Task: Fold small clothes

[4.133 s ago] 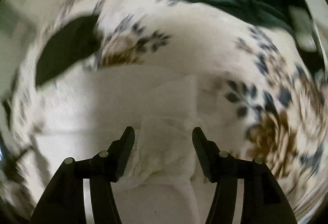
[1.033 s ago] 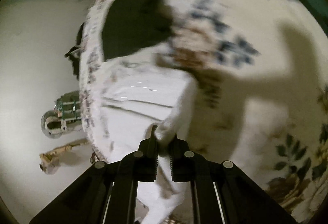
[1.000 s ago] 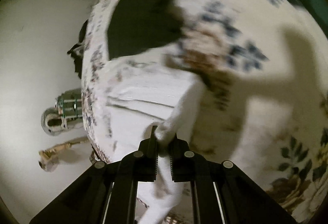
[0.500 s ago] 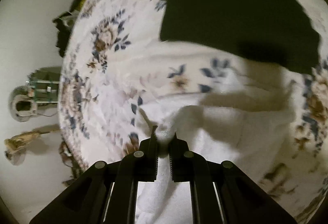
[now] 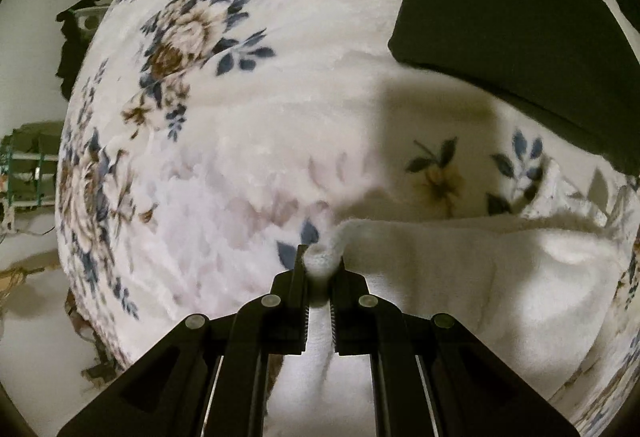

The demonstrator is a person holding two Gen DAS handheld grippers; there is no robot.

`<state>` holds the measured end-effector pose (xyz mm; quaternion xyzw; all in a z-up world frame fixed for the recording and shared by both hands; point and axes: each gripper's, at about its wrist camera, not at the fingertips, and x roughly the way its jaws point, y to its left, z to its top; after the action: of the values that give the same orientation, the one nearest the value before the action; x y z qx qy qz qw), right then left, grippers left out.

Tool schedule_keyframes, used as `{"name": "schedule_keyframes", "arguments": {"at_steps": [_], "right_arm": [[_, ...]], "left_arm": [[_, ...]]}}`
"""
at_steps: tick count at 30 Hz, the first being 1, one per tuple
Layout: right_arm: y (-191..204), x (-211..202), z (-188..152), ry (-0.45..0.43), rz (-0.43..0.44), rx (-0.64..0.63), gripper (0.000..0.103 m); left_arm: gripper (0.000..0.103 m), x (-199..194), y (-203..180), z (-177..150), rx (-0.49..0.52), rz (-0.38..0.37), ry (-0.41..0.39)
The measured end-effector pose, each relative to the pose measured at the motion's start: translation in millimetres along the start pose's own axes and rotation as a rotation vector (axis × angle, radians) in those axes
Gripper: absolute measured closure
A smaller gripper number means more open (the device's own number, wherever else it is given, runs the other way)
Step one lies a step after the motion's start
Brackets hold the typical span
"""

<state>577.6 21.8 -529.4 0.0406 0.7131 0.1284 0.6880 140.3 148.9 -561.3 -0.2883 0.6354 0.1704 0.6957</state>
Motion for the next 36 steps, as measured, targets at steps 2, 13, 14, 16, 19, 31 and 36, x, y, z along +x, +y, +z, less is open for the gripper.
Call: {"name": "schedule_keyframes", "arguments": {"at_steps": [2, 13, 14, 16, 19, 31, 36], "right_arm": [[-2.3, 6.2, 1.6, 0.042, 0.015, -0.001, 0.091], [-119.8, -95.3, -78.0, -0.109, 0.054, 0.026, 0.046], [-139.1, -97.2, -81.8, -0.122, 0.041, 0.059, 0.046], [-180.7, -92.8, -87.3, -0.135, 0.046, 0.147, 0.045], [-224.9, -74.5, -87.9, -0.134, 0.119, 0.266, 0.045], [-274.1, -44.7, -91.2, -0.249, 0.241, 0.435, 0.096], [-269.5, -29.4, -96.1, -0.115, 0.276, 0.400, 0.078]], "left_arm": [[0.102, 3.3, 15.3, 4.3, -0.023, -0.022, 0.034], [0.080, -38.9, -36.6, 87.9, 0.033, -0.223, 0.018], [0.066, -38.7, -53.3, 103.8, 0.052, -0.251, 0.007], [0.047, -32.7, -95.9, 148.0, 0.110, -0.332, -0.032], [0.042, -6.5, -162.6, 199.2, 0.190, -0.361, -0.043], [0.096, 43.3, -254.6, 280.1, 0.350, -0.315, 0.019], [0.079, 47.3, -248.8, 279.4, 0.354, -0.372, 0.116]]}}
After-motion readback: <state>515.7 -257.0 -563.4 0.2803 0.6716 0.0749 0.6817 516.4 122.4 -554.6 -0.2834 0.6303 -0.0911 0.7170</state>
